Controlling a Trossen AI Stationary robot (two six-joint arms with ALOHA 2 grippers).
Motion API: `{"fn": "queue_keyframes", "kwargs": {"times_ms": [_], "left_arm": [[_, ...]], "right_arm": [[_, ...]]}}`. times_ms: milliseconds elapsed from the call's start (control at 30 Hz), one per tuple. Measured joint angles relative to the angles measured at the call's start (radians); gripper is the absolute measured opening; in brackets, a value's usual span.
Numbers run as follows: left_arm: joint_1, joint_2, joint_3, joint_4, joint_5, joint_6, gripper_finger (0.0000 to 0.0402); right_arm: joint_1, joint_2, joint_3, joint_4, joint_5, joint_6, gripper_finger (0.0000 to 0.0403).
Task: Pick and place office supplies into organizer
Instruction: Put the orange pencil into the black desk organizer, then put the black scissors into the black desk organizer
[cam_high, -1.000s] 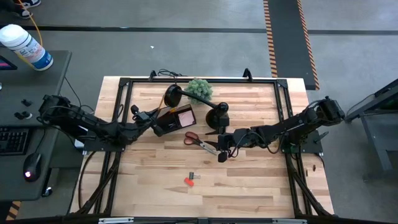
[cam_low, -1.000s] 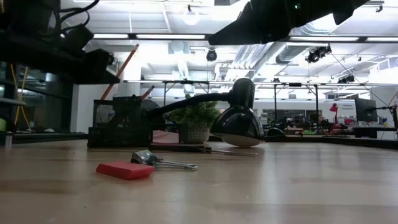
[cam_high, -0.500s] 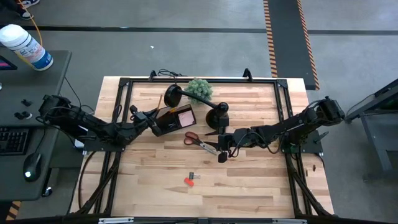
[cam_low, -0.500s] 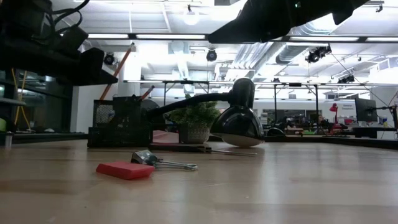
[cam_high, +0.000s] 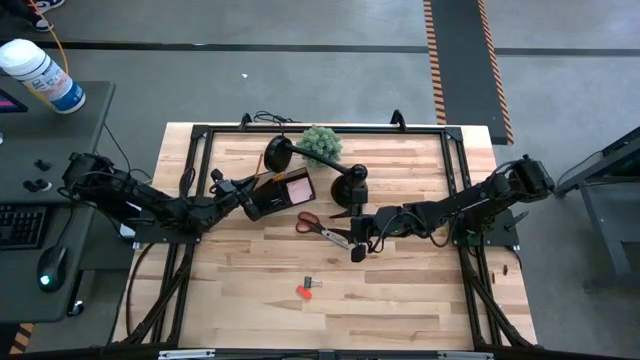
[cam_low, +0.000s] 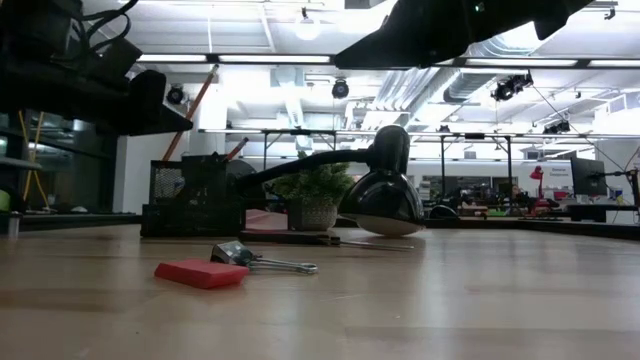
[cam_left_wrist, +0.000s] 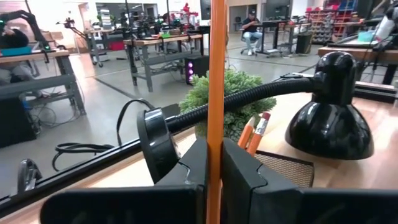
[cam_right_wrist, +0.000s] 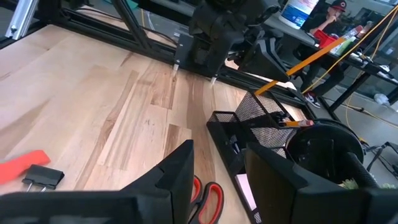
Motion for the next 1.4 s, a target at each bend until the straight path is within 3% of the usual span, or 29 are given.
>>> {"fn": "queue_keyframes", "kwargs": {"times_ms": [467, 800, 967, 1067, 1267, 1400], "left_arm": [[0.165, 0.000, 0.000, 0.023, 0.254, -0.026, 0.0040], [0.175, 0.000, 0.000, 0.028, 0.284, -0.025, 0.0040], [0.174, 0.000, 0.000, 0.070, 0.382, -0.011, 0.0041], [0.175, 0.000, 0.000, 0.094, 0.506, 0.030, 0.0041], [0.174, 0.000, 0.028, 0.061, 0.896, 0.059, 0.0042], [0.174, 0.000, 0.084, -0.066, 1.010, 0.001, 0.0042]], "right_arm": [[0.000, 0.000, 0.000, 0.002, 0.000, 0.000, 0.0134], [0.000, 0.000, 0.000, 0.000, 0.000, 0.000, 0.0133], [0.000, 0.000, 0.001, -0.036, 0.000, 0.031, 0.0133], [0.000, 0.000, 0.002, -0.087, -0.001, 0.085, 0.0133], [0.016, 0.001, 0.002, -0.131, -0.005, 0.182, 0.0133], [0.019, 0.041, 0.002, -0.086, -0.010, 0.227, 0.0133]]}}
